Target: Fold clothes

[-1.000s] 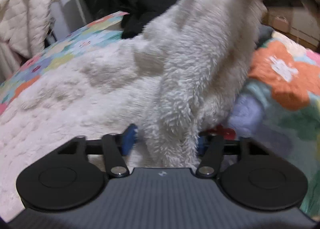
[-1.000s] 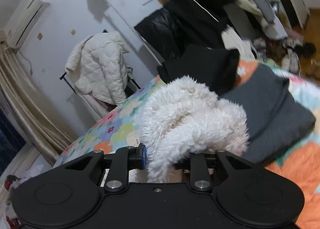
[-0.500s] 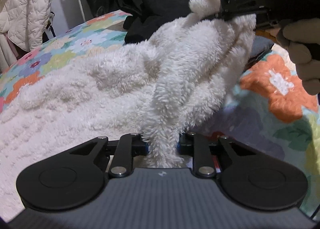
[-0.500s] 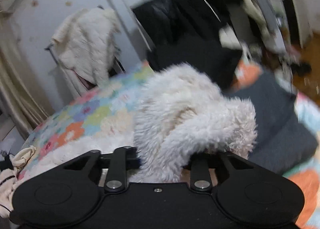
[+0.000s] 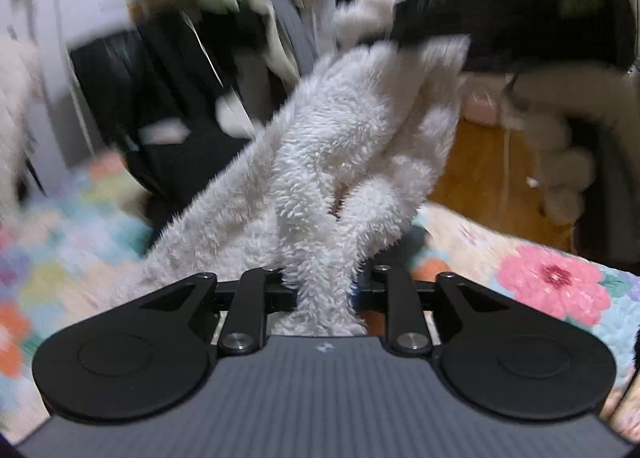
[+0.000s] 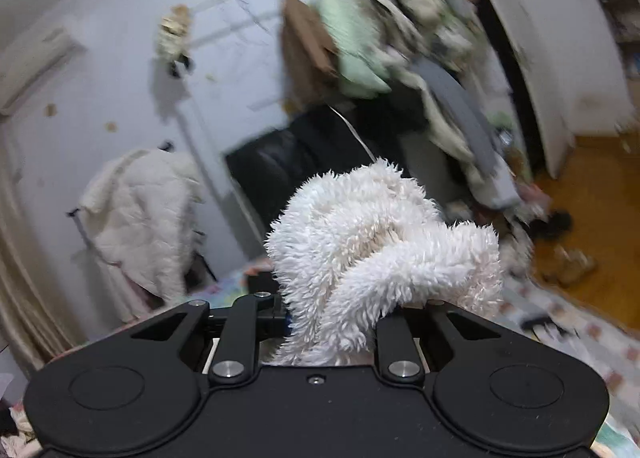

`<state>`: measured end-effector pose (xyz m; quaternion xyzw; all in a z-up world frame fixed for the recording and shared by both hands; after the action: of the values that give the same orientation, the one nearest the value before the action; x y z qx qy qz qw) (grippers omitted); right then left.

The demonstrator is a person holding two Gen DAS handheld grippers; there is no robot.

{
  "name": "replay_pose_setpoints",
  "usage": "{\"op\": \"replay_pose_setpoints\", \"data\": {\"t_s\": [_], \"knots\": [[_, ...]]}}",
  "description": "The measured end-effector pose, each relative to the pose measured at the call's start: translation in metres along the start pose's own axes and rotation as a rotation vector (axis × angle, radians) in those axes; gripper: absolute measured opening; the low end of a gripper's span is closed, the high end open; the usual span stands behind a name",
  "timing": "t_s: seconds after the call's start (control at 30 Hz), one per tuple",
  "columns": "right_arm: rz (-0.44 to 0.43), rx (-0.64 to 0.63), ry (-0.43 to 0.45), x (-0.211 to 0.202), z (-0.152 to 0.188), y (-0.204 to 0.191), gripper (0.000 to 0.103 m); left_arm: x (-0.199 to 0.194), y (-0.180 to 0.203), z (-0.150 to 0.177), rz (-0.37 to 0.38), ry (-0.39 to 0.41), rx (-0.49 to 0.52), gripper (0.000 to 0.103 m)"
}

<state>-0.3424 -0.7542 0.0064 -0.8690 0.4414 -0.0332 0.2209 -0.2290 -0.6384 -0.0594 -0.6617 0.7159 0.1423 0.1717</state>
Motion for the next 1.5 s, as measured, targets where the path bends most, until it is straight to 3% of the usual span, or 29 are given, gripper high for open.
{"op": "replay_pose_setpoints", "data": {"t_s": [0.1, 0.2, 0.27, 0.33, 0.43, 0.5, 0.6, 0.7, 0.73, 0.77, 0.83, 0.9, 1.0, 1.13, 1.2, 1.3, 1.4, 1.5], "knots": [[0.030, 0.017, -0.065, 0.000, 0.013, 0.015, 0.021, 0.007, -0.005, 0.029, 0.060, -0.100, -0.110, 0.034], [0.043, 0.006, -0.103, -0.004, 0.029, 0.019, 0.022, -0.030, -0.030, 0.039, 0.069, -0.085, -0.181, 0.053], [0.044, 0.002, -0.118, -0.006, 0.035, 0.019, 0.022, -0.069, -0.065, 0.041, -0.014, -0.059, -0.183, 0.058], [0.028, -0.006, -0.110, -0.007, 0.033, 0.007, 0.022, -0.108, -0.100, 0.044, -0.098, -0.034, -0.184, 0.074], [-0.024, -0.037, -0.091, -0.007, 0.026, -0.022, 0.022, -0.162, -0.169, 0.070, -0.315, -0.061, -0.206, 0.080], [-0.058, -0.051, -0.078, -0.006, 0.018, -0.045, 0.023, -0.191, -0.220, 0.100, -0.483, -0.140, -0.192, 0.080], [-0.102, -0.053, -0.057, -0.006, 0.012, -0.069, 0.023, -0.232, -0.285, 0.154, -0.645, -0.289, -0.180, 0.079], [-0.125, -0.057, -0.055, -0.010, 0.014, -0.085, 0.024, -0.263, -0.344, 0.230, -0.784, -0.478, -0.308, 0.075], [-0.129, -0.061, -0.058, -0.011, 0.016, -0.090, 0.024, -0.273, -0.357, 0.247, -0.831, -0.503, -0.328, 0.077], [-0.131, -0.066, -0.062, -0.012, 0.019, -0.094, 0.024, -0.287, -0.370, 0.266, -0.878, -0.506, -0.373, 0.079], [-0.139, -0.080, -0.071, -0.015, 0.024, -0.101, 0.024, -0.313, -0.383, 0.284, -0.907, -0.441, -0.556, 0.084], [-0.148, -0.098, -0.079, -0.016, 0.028, -0.109, 0.024, -0.330, -0.386, 0.280, -0.931, -0.360, -0.658, 0.084], [-0.154, -0.124, -0.085, -0.020, 0.031, -0.122, 0.024, -0.340, -0.379, 0.244, -1.031, -0.291, -0.494, 0.085], [-0.179, -0.137, -0.096, -0.021, 0.032, -0.141, 0.024, -0.337, -0.385, 0.226, -1.061, -0.200, -0.429, 0.086], [-0.196, -0.141, -0.105, -0.022, 0.034, -0.154, 0.024, -0.338, -0.389, 0.229, -1.026, -0.183, -0.516, 0.086], [-0.242, -0.144, -0.132, -0.019, 0.038, -0.182, 0.024, -0.341, -0.397, 0.251, -0.886, -0.196, -0.724, 0.086], [-0.314, -0.153, -0.152, -0.014, 0.041, -0.224, 0.024, -0.356, -0.399, 0.263, -0.821, -0.133, -0.870, 0.086], [-0.404, -0.175, -0.174, -0.010, 0.050, -0.276, 0.024, -0.379, -0.397, 0.259, -0.848, -0.047, -0.904, 0.086]]}}
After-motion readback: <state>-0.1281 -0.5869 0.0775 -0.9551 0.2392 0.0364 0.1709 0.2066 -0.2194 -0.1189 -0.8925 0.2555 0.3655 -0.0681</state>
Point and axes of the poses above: each gripper's, at about its wrist camera, not at the fingertips, and x roughly the way its jaws point, y to its right, z to its underside, the point moved 6 cm from there along x, roughly the way its jaws point, and after that the axes turned 10 degrees about y, right-handed, at the moved point
